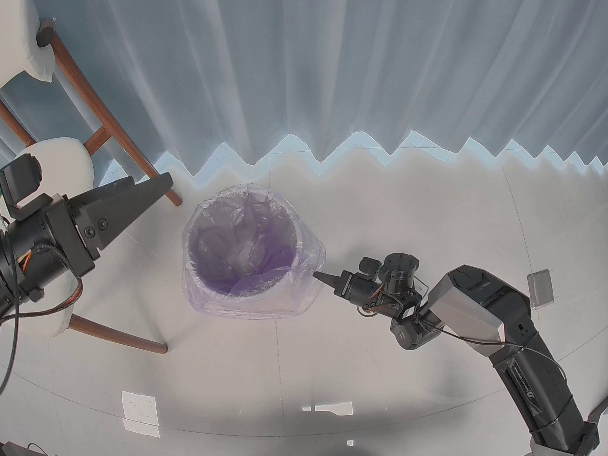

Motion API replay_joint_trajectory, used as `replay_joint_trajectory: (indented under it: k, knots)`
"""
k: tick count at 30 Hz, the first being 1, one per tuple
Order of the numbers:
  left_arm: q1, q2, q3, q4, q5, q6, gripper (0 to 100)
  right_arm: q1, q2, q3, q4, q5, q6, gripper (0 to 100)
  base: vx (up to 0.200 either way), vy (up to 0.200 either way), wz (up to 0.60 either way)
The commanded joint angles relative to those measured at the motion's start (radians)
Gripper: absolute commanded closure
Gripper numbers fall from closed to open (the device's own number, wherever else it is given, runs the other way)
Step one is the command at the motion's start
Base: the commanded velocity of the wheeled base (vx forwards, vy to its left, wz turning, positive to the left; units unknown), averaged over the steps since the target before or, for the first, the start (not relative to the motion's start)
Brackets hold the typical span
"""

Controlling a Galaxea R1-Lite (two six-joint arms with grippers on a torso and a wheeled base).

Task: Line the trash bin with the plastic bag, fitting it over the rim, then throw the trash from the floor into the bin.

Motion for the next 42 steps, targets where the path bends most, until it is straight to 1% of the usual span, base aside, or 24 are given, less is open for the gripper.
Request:
replay_joint_trajectory:
  k: [1,7,9,10,11,12,16,21,25,26,28,29,33,34,35,37,38,41,42]
  knots:
    - [0.0,0.002,0.0,0.0,0.0,0.0,0,0.0,0.025,-0.092,0.073,-0.003,-0.002,100,0.0,0.0,0.0]
    - [0.0,0.0,0.0,0.0,0.0,0.004,0,0.003,0.031,-0.205,0.269,-0.003,-0.007,100,0.0,0.0,0.0]
    - [0.0,0.0,0.0,0.0,0.0,0.006,0,0.005,0.035,-0.235,0.314,-0.009,-0.008,100,0.0,0.0,0.0]
    - [0.0,0.0,0.0,0.0,0.0,0.006,0,0.005,0.038,-0.261,0.351,-0.023,-0.008,100,0.0,0.0,0.0]
    - [0.0,0.0,0.0,0.0,0.0,0.006,0,0.005,0.038,-0.261,0.351,-0.023,-0.008,100,0.0,0.0,0.0]
    - [0.0,0.0,0.001,0.0,0.0,0.007,0,0.006,0.045,-0.284,0.389,-0.035,-0.008,100,0.0,0.0,0.0]
    - [0.0,0.0,0.001,0.0,0.0,0.007,0,0.009,0.054,-0.32,0.435,-0.046,-0.008,100,0.0,0.0,0.0]
    - [0.0,0.0,0.001,-0.004,0.0,0.023,0,0.02,0.057,-0.322,0.459,-0.044,-0.007,100,0.0,0.0,0.0]
    - [0.0,0.002,0.006,-0.002,-0.001,0.037,0,0.029,0.054,-0.328,0.513,-0.051,-0.007,100,0.0,0.0,0.0]
    - [0.0,0.002,0.006,0.0,-0.001,0.037,0,0.029,0.054,-0.328,0.513,-0.051,-0.007,0,0.0,0.0,0.0]
    - [0.002,0.003,0.003,-0.004,0.0,0.037,0,0.028,0.045,-0.322,0.518,-0.092,0.002,0,0.0,0.0,0.0]
    - [0.002,0.003,0.003,-0.005,0.0,0.037,0,0.028,0.043,-0.32,0.518,-0.098,0.002,0,0.0,0.0,0.0]
    - [0.002,0.003,-0.005,-0.008,-0.007,0.033,0,0.023,-0.003,-0.274,0.504,-0.184,0.016,0,0.0,0.0,0.0]
    - [0.002,0.003,-0.005,-0.008,-0.009,0.032,0,0.023,-0.006,-0.271,0.504,-0.186,0.018,0,0.0,0.0,0.0]
    - [0.011,0.003,-0.005,-0.008,-0.041,0.029,0,0.019,-0.06,-0.195,0.493,-0.195,0.036,0,0.0,0.0,0.0]
    - [0.014,0.002,-0.002,-0.008,-0.064,0.027,0,0.017,-0.098,-0.133,0.481,-0.195,0.047,0,0.0,0.0,0.0]
    - [0.014,0.002,0.003,-0.008,-0.084,0.027,0,0.017,-0.144,-0.063,0.455,-0.195,0.055,0,0.0,0.0,0.0]
    - [0.014,0.002,0.003,-0.01,-0.103,0.027,0,0.017,-0.238,0.088,0.383,-0.193,0.065,0,0.0,0.0,0.0]
    - [0.014,0.002,0.003,-0.01,-0.103,0.027,0,0.016,-0.244,0.095,0.378,-0.193,0.067,0,0.0,0.0,0.0]
